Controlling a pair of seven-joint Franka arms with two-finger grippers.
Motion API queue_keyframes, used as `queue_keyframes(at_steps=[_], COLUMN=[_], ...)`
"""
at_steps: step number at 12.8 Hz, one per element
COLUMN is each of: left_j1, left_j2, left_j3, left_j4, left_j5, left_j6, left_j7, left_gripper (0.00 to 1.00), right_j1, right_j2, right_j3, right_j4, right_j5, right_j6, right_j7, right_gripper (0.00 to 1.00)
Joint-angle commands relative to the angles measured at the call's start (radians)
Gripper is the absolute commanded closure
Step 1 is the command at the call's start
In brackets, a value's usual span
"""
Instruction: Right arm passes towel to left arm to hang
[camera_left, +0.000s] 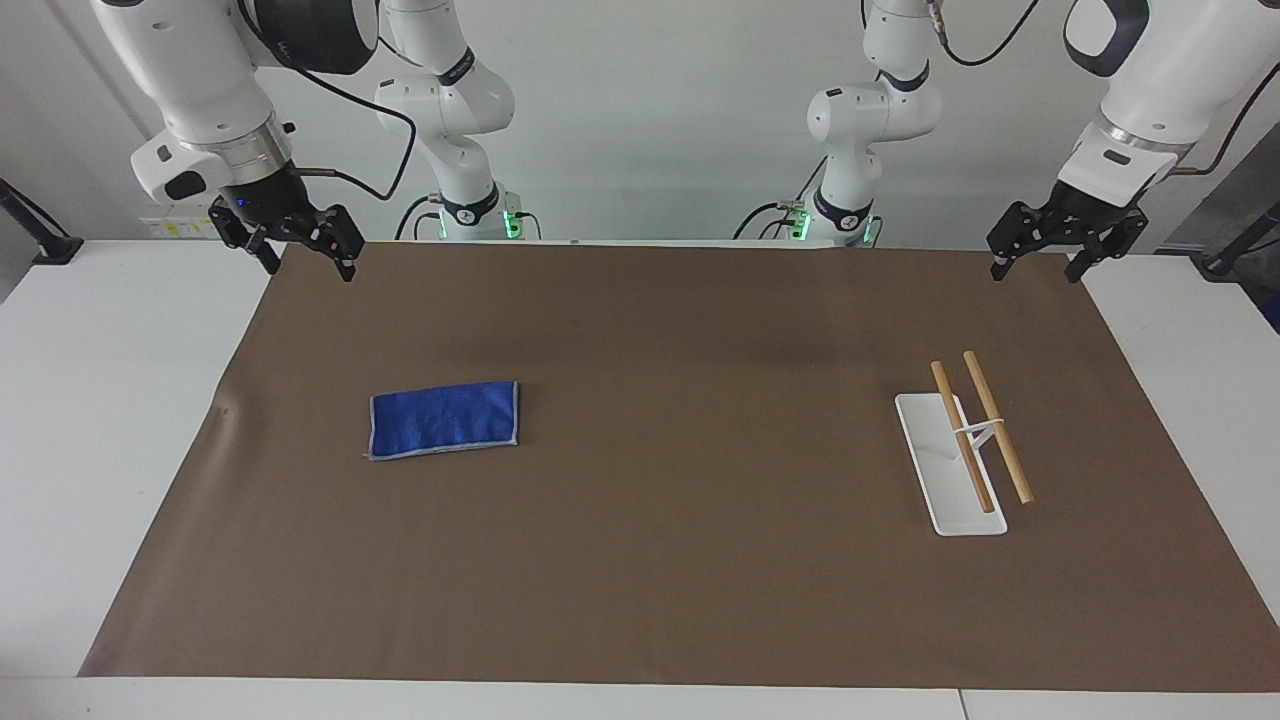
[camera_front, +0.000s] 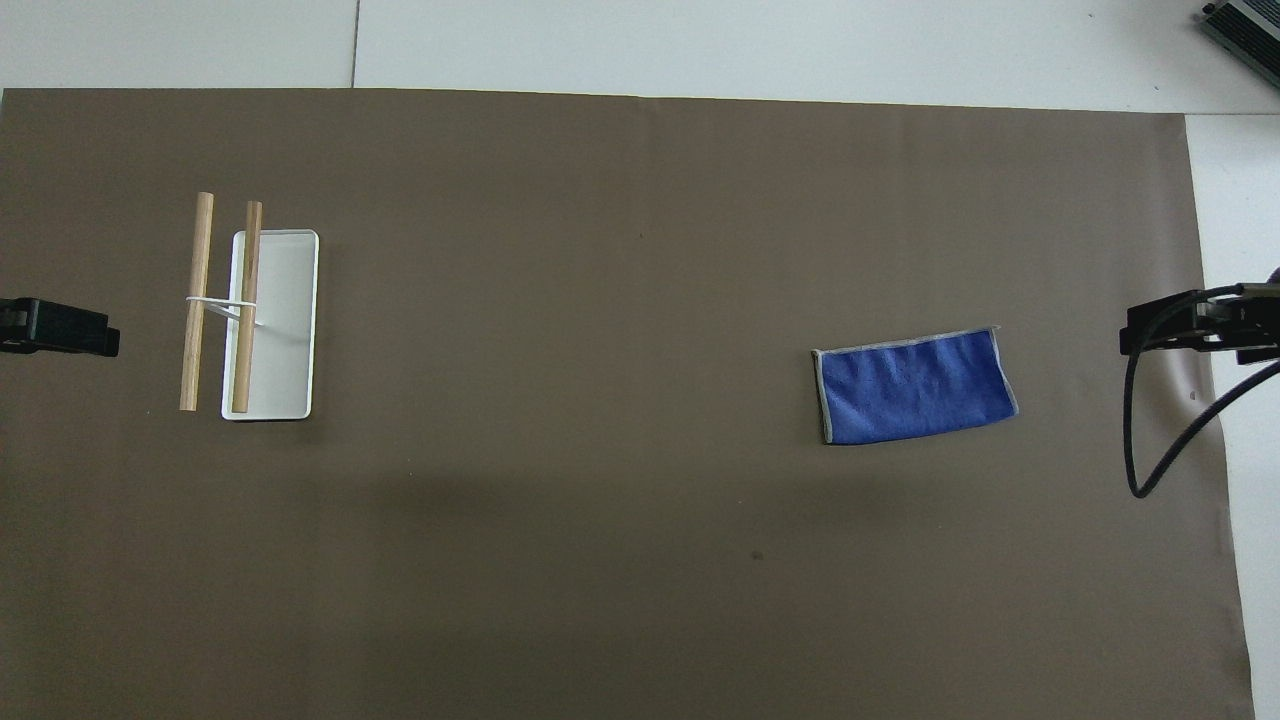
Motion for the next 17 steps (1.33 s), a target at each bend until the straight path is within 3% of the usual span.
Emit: queue_keyframes(at_steps=[1, 17], left_j1=[-0.008, -0.002], left_j2=[-0.022, -0.022], left_j3=[0.005, 0.006], left_j4=[-0.016, -0.016], left_j5=[0.019, 0.019], left_j6=[-0.004, -0.01], left_j7=[-0.011, -0.011], left_gripper=[0.0, 0.0], right_j1=[-0.004, -0.006], right_j2=[-0.005, -0.035], right_j3=[0.002, 0.002], right_j4=[0.004, -0.052], right_j5=[-0.006, -0.006], right_j6=[0.003, 0.003], right_j7=[0.007, -0.042], right_gripper=[0.0, 0.0])
